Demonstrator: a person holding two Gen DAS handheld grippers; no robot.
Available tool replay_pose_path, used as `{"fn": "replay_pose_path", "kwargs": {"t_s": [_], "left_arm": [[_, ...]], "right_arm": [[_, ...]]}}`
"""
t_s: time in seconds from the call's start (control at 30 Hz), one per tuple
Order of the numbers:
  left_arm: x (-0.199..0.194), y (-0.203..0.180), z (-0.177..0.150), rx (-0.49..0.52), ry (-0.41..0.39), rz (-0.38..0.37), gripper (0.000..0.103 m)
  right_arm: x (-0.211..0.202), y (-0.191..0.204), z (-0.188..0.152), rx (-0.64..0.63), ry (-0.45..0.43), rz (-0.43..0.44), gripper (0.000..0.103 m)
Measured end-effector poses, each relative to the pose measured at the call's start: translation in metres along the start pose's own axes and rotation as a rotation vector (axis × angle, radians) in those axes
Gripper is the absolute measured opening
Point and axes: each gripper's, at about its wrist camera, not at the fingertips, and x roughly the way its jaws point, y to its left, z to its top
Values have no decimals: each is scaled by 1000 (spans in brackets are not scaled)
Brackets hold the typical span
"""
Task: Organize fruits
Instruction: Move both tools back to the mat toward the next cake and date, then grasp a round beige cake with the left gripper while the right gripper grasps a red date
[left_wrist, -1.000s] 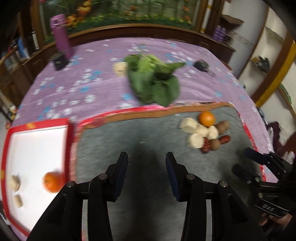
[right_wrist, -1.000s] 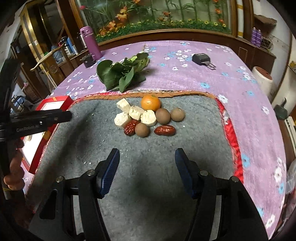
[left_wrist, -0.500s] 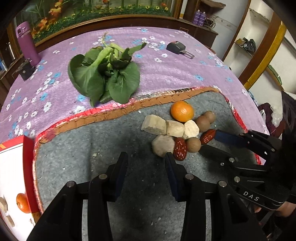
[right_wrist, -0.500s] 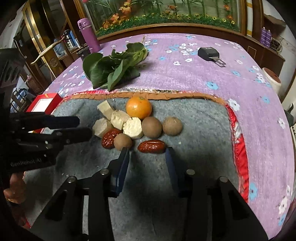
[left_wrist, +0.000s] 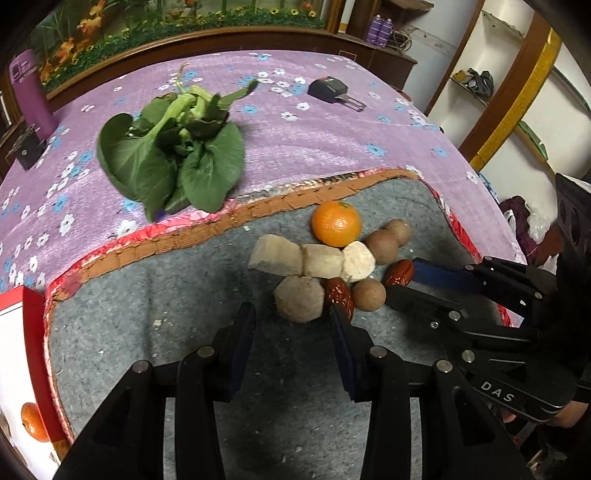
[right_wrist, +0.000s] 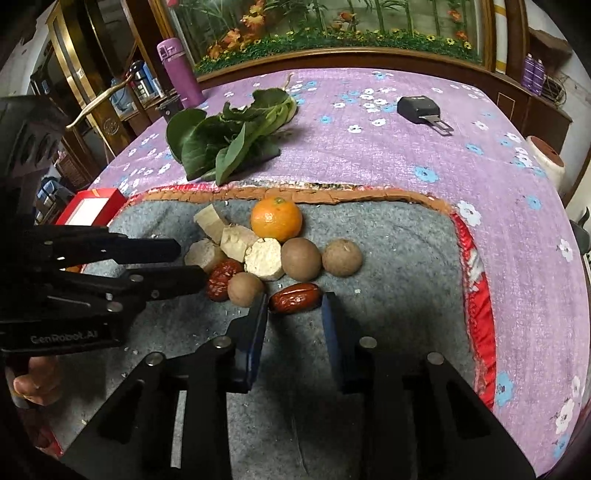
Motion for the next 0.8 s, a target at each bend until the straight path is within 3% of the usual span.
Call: {"fn": "replay_pose_path", "kwargs": {"t_s": [0.2, 0.27, 0.4, 0.8], "left_arm": [[5, 2, 3, -31, 7, -18, 37], [6, 5, 4, -37, 10, -14, 29], [9, 6, 5, -47, 11, -28, 29], [-2, -6, -1, -42, -31, 90, 27]], "right_arm": [[-14, -14, -13, 76, -19, 9, 32], [-18, -18, -17, 100, -27, 10, 32], [-26, -22, -21, 122, -39, 13, 32], [-41, -17, -24, 124, -55, 22, 32]]}}
